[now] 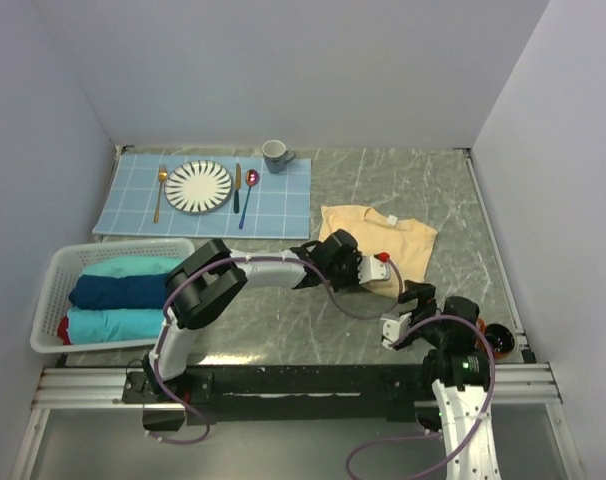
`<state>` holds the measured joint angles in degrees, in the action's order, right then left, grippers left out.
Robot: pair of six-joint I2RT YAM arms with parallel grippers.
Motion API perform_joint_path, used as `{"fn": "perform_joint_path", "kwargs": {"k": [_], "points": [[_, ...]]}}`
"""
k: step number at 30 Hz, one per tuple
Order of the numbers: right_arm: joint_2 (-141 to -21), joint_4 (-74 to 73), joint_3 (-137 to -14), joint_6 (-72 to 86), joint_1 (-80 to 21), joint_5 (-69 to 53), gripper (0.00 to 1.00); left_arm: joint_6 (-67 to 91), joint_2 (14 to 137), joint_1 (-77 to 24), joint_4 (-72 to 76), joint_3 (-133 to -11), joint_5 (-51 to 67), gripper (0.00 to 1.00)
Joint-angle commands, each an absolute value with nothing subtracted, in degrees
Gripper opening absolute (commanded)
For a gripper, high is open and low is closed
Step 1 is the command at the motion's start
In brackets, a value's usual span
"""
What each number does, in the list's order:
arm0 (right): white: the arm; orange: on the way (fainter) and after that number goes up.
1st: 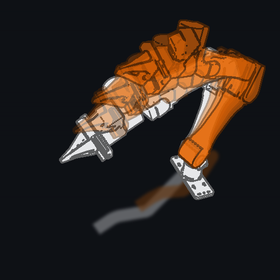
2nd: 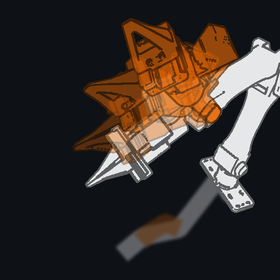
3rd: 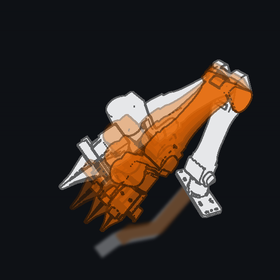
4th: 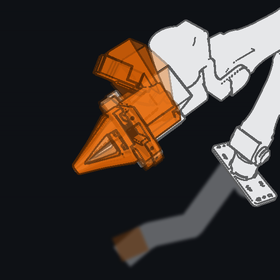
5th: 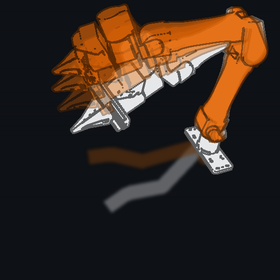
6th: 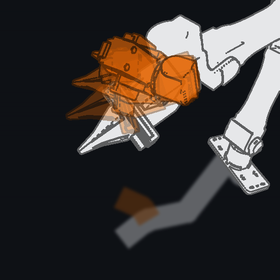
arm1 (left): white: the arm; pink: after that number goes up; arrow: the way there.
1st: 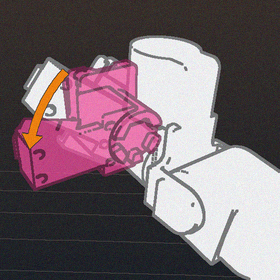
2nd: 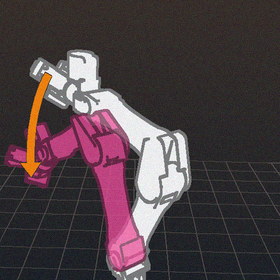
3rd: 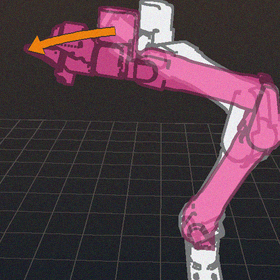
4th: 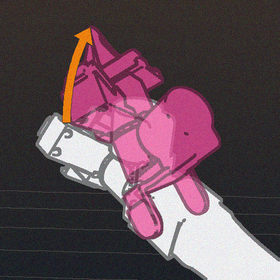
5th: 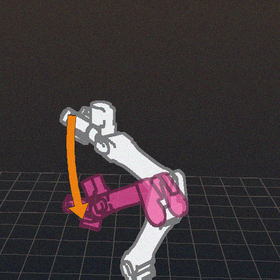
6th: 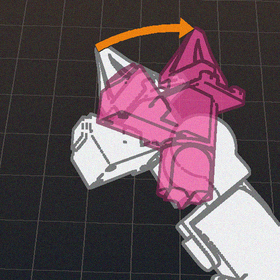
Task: Roll the t-shirts
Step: Roll the T-shirt to the center of the board.
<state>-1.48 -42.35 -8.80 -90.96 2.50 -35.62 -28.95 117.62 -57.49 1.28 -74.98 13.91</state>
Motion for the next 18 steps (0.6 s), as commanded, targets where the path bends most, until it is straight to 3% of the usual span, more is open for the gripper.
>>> {"fn": "perform_joint_path", "kwargs": {"k": [1,5,18], "points": [[-7.0,-32.7,-3.8,-94.2,2.5,-36.8,1.0,-25.0,118.6,-58.2,-8.3,-73.3,19.0,0.12],[-11.4,-22.4,1.5,-95.3,2.5,-35.2,1.0,-24.8,118.4,-58.2,-8.7,-73.5,20.2,0.12],[-36.4,-5.7,2.5,-96.0,2.0,-32.8,0.96,-27.0,118.1,-57.6,-9.8,-74.8,25.0,0.12]]}}
